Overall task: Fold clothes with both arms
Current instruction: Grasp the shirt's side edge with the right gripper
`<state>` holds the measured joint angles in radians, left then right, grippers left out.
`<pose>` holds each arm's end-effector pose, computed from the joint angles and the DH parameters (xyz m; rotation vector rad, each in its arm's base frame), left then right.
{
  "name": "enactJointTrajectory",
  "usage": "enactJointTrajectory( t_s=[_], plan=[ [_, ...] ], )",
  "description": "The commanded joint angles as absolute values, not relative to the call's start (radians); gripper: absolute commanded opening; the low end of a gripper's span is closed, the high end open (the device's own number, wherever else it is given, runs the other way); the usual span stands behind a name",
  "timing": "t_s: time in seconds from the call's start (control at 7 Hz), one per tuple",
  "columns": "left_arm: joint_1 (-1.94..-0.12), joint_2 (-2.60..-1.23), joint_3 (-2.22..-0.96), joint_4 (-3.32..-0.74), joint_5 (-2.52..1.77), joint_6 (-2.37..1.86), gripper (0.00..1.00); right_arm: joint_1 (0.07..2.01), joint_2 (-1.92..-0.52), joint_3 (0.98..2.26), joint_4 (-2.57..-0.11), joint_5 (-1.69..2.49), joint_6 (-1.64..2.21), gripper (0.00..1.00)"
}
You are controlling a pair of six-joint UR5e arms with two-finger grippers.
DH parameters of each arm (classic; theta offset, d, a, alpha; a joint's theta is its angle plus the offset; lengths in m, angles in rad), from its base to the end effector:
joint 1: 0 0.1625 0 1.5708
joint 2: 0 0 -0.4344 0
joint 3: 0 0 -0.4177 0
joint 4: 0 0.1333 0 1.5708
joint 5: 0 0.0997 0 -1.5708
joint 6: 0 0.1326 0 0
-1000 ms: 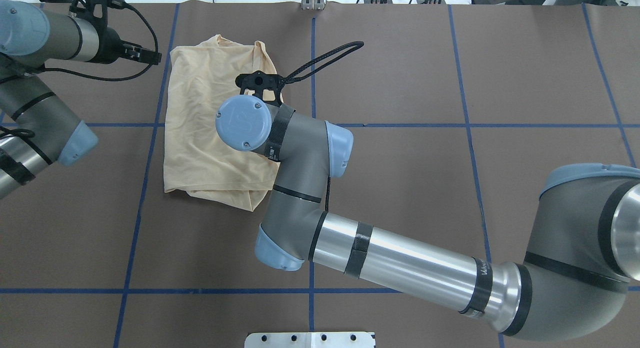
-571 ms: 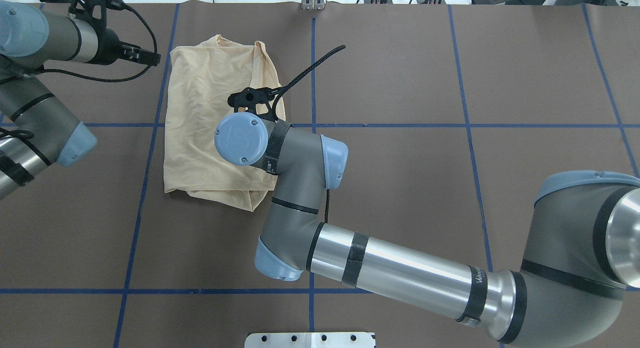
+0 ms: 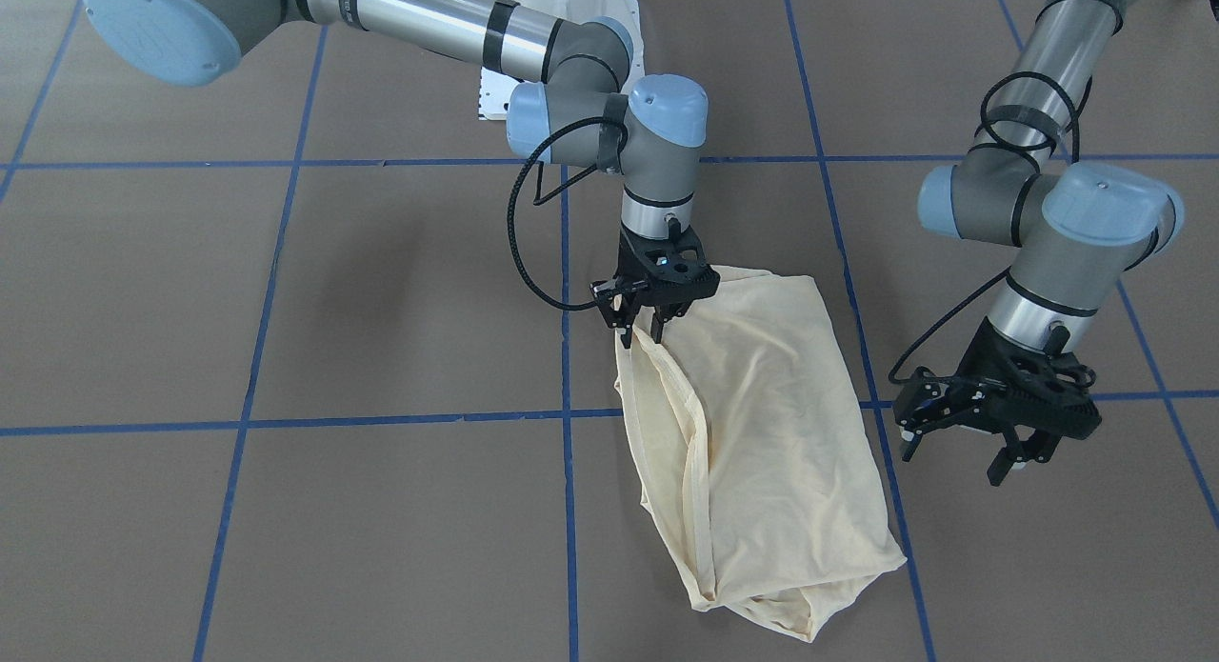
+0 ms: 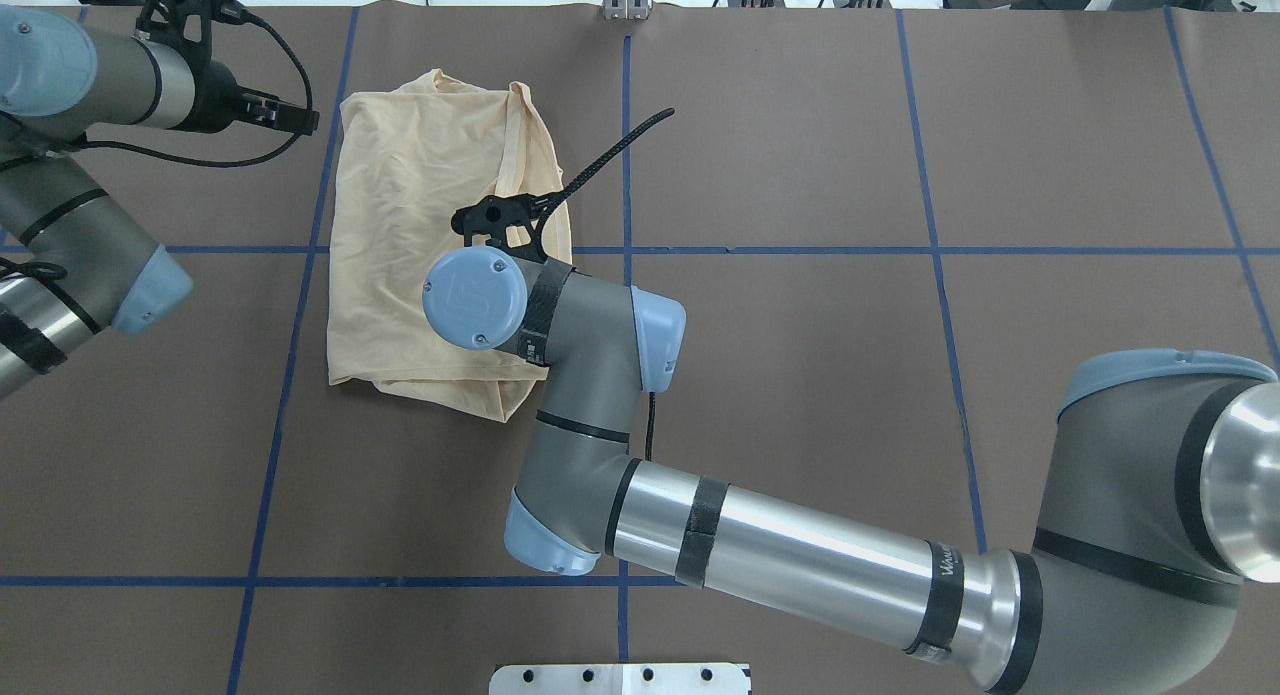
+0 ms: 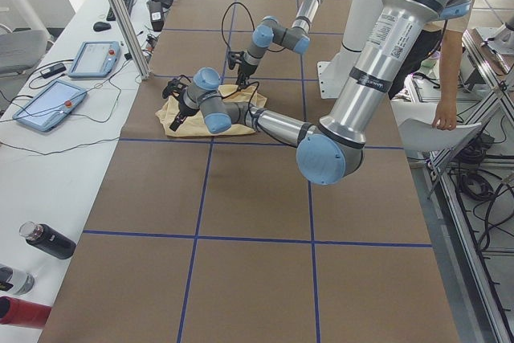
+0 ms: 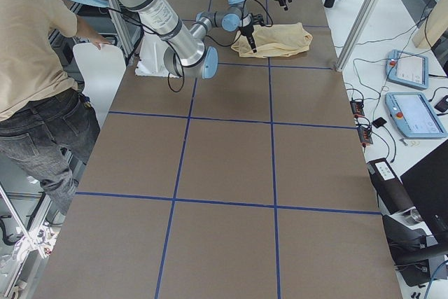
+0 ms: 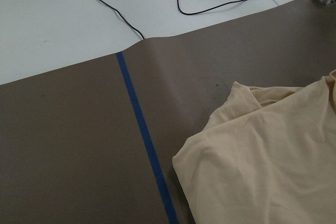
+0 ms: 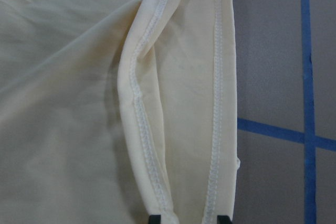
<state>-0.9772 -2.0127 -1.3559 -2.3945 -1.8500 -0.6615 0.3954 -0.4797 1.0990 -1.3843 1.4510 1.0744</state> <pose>0.3409 -0.6782 0.4380 0.6958 0.8170 0.0854 -0.7634 -0.4803 0.1398 0.4493 -0.6773 -0.0471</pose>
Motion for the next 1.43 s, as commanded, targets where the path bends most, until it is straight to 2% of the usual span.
enactJointTrajectory(
  t_s=[0.0,0.43,1.14,1.29],
  plan=[
    [-0.977,-2.013,-1.356,-2.395,-1.85,-0.687,1.0,0.393,-0.48,1.098,-1.384,1.453,1.08,0.44],
    [-0.977,-2.013,-1.356,-2.395,-1.85,-0.689,1.0,0.391,-0.482,1.098,-1.384,1.454,1.081,0.0],
    [-0.976,-2.014,-1.356,-2.395,-1.851,-0.689,1.0,0.416,-0.508,1.141,-1.385,1.472,1.083,0.0],
    [-0.976,-2.014,-1.356,-2.395,-1.852,-0.689,1.0,0.419,-0.608,1.222,-1.375,1.48,1.085,0.0]
  ],
)
